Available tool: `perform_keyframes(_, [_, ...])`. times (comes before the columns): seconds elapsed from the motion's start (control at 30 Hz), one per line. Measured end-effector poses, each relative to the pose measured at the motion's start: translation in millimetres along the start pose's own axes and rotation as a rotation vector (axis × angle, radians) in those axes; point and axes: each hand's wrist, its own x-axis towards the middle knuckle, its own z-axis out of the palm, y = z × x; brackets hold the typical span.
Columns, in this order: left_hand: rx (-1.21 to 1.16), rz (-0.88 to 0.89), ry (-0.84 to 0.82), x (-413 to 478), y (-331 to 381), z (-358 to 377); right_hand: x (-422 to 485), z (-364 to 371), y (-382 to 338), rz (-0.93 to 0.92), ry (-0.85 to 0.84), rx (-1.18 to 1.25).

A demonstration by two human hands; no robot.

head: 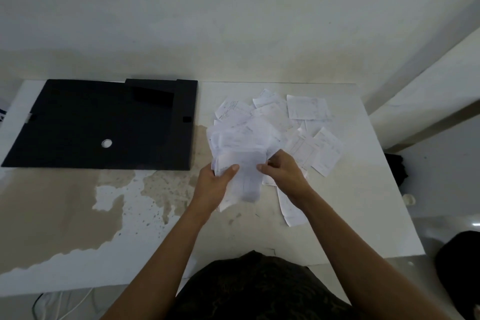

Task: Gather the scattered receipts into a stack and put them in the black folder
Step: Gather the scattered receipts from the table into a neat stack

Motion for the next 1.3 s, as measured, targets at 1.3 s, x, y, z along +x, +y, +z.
perform_keyframes(1.3, [-0.114,-0.261,-0.065,3,-18,-11,25,-20,-31,0.287,-0.205,-0.376])
